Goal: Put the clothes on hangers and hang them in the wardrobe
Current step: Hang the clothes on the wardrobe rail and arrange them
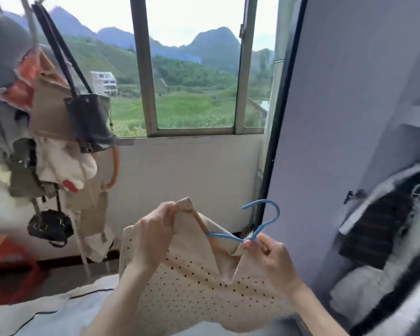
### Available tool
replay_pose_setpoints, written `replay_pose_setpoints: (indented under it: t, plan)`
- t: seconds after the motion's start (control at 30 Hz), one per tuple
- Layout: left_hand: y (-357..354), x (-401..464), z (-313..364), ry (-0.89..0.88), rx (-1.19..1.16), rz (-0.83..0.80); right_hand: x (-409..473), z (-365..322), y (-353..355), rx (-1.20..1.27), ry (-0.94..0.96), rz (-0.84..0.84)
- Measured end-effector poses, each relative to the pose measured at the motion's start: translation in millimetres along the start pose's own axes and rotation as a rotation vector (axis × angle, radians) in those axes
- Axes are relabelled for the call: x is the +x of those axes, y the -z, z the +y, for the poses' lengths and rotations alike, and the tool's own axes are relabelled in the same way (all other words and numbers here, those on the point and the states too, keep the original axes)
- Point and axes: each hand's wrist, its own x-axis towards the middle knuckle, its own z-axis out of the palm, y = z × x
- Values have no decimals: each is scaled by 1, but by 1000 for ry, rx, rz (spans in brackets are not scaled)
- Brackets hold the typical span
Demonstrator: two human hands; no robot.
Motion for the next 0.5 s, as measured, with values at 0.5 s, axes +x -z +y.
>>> replay_pose_setpoints:
  t: [0.5]
  plan:
    - [-142,52,56,-195,-453,-425,-10,19,124,-302,-204,593]
